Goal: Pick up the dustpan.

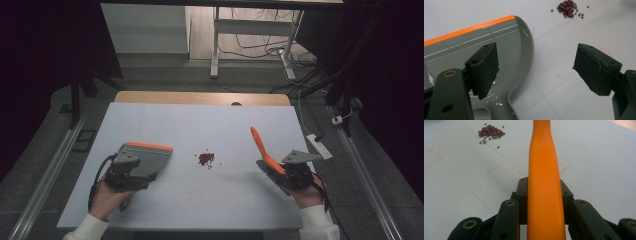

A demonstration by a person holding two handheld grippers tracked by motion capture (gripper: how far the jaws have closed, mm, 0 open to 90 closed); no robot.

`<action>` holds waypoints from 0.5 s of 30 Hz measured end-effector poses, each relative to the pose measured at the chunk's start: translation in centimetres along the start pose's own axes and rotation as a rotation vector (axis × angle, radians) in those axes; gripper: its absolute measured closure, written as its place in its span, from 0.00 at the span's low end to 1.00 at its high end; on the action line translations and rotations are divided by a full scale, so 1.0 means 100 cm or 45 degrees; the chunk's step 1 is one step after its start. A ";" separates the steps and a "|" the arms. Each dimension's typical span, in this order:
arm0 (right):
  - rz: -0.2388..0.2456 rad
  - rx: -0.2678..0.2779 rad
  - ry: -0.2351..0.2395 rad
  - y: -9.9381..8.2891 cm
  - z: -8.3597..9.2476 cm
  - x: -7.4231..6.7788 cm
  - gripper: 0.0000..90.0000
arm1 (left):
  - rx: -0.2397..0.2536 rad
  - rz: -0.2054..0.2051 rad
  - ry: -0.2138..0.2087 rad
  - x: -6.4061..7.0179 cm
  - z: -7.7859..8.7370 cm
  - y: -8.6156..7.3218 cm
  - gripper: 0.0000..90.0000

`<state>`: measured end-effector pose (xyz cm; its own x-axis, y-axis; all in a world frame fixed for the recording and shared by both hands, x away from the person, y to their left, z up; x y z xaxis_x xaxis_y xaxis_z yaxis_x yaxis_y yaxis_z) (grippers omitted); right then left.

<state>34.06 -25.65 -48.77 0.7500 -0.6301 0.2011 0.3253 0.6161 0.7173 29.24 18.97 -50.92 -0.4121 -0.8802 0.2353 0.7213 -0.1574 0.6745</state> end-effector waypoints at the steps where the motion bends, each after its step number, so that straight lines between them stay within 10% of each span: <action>1: 0.005 0.002 0.002 0.000 0.001 -0.001 0.78 | -0.005 0.006 0.005 0.001 0.002 0.001 0.23; 15: 0.008 0.041 -0.002 0.004 0.007 0.000 0.78 | -0.057 0.081 0.098 -0.005 0.025 0.014 0.22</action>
<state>33.79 -25.71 -47.99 0.7511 -0.6270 0.2069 0.3016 0.6046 0.7372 29.06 20.30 -48.40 -0.3222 -0.9204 0.2213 0.7693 -0.1183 0.6278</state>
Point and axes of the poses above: each handheld gripper's, and its own axes: z roughly backward along the jaws, y roughly out of its top, x roughly to its right, the point moved 5 cm from there along -z, roughly forward along the jaws, and after that the axes turned 9 degrees about z, right-handed, at the moved point
